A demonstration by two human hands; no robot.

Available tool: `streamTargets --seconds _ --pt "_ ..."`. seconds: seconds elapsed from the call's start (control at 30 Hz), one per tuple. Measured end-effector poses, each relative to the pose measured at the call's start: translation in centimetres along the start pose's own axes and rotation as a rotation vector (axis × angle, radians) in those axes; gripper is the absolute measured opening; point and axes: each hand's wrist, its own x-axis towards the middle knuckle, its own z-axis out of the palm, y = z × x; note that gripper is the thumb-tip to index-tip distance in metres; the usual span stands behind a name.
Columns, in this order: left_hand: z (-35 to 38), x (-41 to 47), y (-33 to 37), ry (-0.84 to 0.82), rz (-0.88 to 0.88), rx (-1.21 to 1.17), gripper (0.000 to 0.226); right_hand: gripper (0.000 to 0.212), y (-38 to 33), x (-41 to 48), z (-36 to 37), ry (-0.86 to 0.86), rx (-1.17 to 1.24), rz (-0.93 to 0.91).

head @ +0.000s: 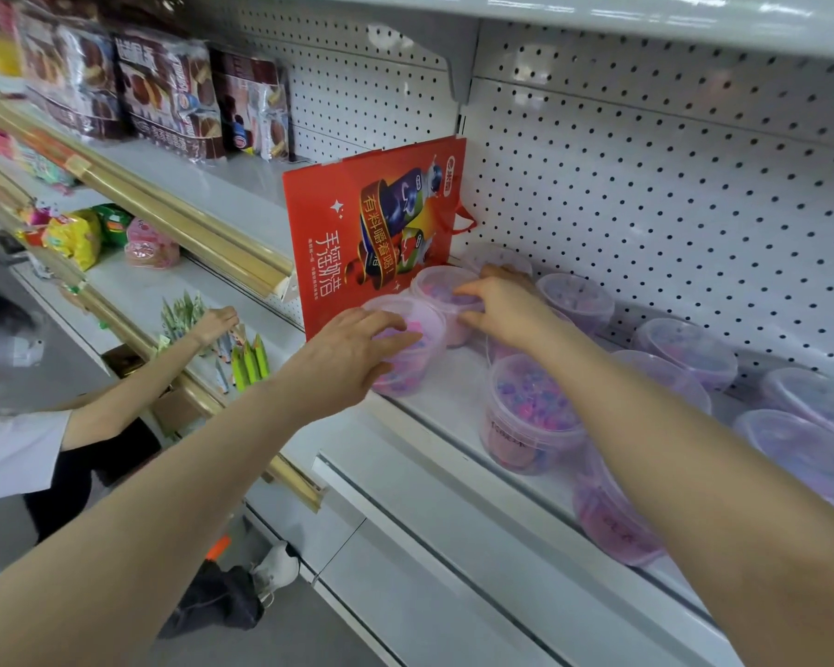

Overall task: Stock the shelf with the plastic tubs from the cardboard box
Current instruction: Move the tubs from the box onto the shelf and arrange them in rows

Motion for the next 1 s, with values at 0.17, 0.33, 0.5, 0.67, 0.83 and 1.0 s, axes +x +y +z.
streamTargets --seconds 0.17,0.33,0.5,0.67,0.83,1.0 --pt "-0.8 -0.6 -0.7 0.029 -0.09 -0.082 0.055 0.026 -0.3 0.0 -0.2 0.057 0.114 -0.015" --pt "-0.3 1.0 1.3 0.047 -0.154 0.117 0.063 0.033 0.7 0.3 -0.9 0.019 0.226 0.05" --pt "0.8 1.5 0.6 0.064 -0.102 0.129 0.048 0.039 1.6 -0.2 -1.0 -0.064 0.028 -0.002" --pt "0.4 -0.3 -1.6 0.067 0.024 -0.043 0.05 0.025 1.8 0.4 -0.3 0.074 0.073 -0.002" --pt "-0.4 0.0 -0.6 0.064 0.004 -0.064 0.045 0.015 0.1 0.5 -0.1 0.108 0.112 0.018" --pt "0.1 0.7 -2.1 0.077 0.128 -0.032 0.042 0.007 -0.9 0.5 -0.1 0.115 0.143 0.047"
